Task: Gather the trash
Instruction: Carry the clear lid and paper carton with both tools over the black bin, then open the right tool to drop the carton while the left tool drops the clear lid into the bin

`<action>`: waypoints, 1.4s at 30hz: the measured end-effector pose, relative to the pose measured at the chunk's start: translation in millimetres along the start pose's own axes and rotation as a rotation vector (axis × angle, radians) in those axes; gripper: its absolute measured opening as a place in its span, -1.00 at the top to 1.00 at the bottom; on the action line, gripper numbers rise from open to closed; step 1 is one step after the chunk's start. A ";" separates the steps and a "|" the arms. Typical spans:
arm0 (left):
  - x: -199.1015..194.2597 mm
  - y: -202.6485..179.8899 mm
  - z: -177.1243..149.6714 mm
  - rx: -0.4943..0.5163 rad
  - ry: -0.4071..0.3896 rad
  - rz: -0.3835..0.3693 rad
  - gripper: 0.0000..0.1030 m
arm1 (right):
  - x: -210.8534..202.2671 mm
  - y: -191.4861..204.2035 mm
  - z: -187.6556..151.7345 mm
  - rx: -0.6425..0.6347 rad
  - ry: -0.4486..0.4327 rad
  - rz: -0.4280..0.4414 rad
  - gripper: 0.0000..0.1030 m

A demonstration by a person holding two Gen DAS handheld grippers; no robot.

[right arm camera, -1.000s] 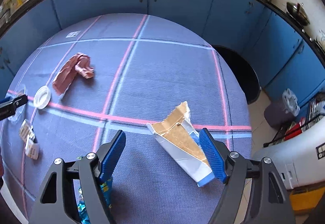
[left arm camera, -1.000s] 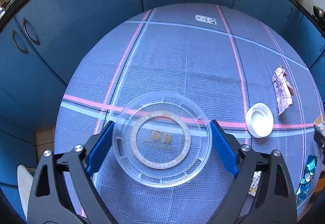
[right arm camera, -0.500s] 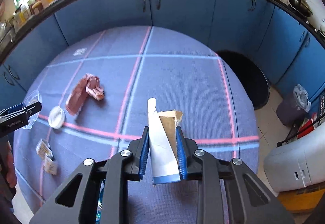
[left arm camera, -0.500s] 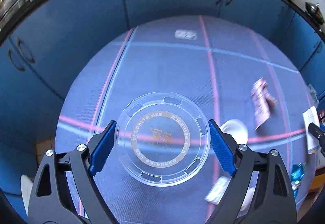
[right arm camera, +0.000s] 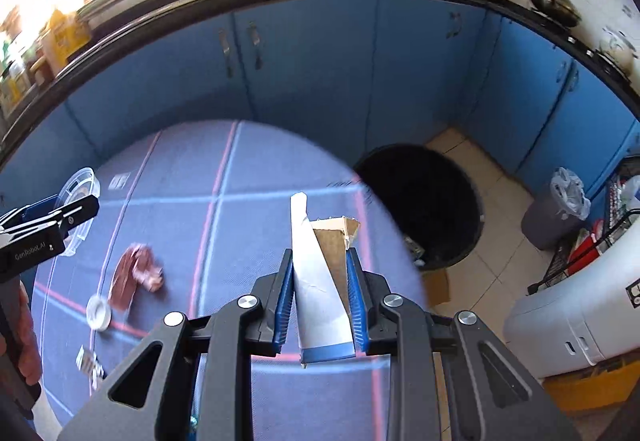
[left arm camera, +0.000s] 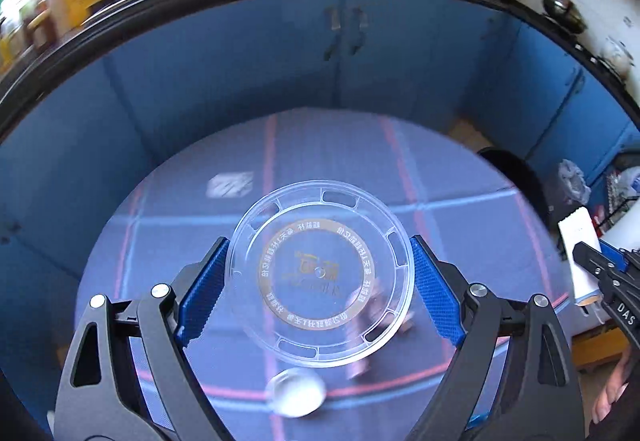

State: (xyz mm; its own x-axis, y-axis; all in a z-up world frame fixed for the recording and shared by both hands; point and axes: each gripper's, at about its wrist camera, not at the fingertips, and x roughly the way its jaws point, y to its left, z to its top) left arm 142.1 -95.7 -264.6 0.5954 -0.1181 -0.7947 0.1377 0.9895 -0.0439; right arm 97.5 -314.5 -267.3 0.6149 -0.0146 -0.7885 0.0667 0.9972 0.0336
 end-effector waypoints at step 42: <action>37.0 -180.3 149.2 0.237 -0.066 -0.303 -0.67 | 8.8 -107.0 125.1 0.247 -0.097 -0.212 -0.31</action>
State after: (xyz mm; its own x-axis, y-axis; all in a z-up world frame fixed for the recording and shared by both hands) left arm 257.5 -290.9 -195.8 0.5482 -0.4146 -0.7263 0.4892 0.8634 -0.1236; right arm 194.1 -430.5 -201.0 0.6384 -0.2383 -0.7319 0.3820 0.9236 0.0325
